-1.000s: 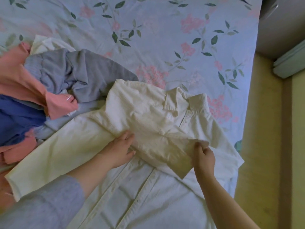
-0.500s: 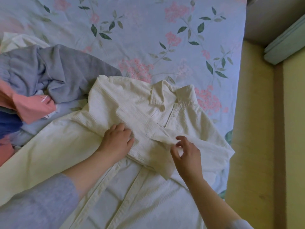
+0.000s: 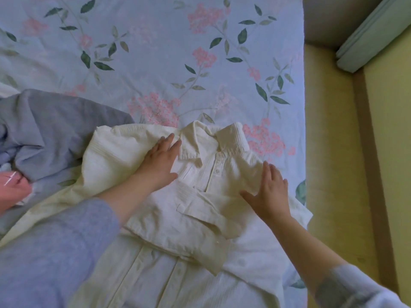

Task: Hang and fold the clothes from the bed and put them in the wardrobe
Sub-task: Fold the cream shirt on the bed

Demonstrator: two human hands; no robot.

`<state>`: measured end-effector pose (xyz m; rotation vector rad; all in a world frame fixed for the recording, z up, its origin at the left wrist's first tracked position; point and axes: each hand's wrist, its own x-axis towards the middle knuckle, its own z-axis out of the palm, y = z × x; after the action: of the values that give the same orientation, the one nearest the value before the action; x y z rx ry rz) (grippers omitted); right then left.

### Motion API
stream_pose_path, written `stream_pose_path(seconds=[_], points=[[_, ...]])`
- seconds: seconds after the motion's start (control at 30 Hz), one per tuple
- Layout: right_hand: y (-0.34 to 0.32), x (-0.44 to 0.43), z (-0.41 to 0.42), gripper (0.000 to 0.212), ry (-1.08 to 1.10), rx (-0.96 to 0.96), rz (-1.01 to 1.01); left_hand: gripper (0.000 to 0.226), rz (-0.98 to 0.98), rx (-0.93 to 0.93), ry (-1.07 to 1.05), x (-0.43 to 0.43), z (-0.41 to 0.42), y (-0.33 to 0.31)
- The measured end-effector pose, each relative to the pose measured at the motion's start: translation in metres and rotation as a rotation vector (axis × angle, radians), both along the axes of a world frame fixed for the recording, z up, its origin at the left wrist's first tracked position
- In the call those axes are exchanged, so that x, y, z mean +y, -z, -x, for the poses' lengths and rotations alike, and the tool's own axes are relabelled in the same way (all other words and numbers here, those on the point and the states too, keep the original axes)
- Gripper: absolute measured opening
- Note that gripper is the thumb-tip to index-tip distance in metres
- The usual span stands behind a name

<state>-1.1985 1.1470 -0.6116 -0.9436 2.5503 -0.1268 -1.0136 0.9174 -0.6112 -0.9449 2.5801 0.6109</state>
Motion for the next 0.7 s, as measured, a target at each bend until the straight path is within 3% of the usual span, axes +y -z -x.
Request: stream_pose_path(seconds=[0.07, 0.17, 0.27, 0.4, 0.47, 0.6, 0.7], points=[[0.008, -0.011, 0.019, 0.105, 0.018, -0.020, -0.032, 0.101, 0.000, -0.009, 0.031, -0.025, 0.021, -0.003], [0.014, -0.027, 0.037, 0.096, 0.111, -0.063, 0.045, 0.111, 0.010, -0.140, 0.075, -0.047, 0.043, 0.004], [0.019, -0.037, 0.053, 0.078, 0.169, -0.172, 0.089, 0.120, 0.096, -0.311, 0.134, -0.059, 0.060, 0.016], [0.022, -0.033, 0.069, 0.036, 0.168, -0.195, 0.051, 0.124, 0.166, -0.359, 0.115, -0.078, 0.082, 0.020], [0.025, -0.028, 0.071, 0.030, 0.132, -0.263, 0.029, 0.107, 0.141, -0.363, 0.133, -0.082, 0.087, 0.023], [0.025, -0.018, 0.066, 0.037, 0.133, -0.273, 0.160, 0.043, 0.038, -0.220, 0.175, -0.083, 0.089, 0.026], [0.020, -0.016, 0.062, 0.027, 0.147, -0.290, 0.214, 0.026, -0.114, -0.057, 0.120, -0.086, 0.080, 0.015]])
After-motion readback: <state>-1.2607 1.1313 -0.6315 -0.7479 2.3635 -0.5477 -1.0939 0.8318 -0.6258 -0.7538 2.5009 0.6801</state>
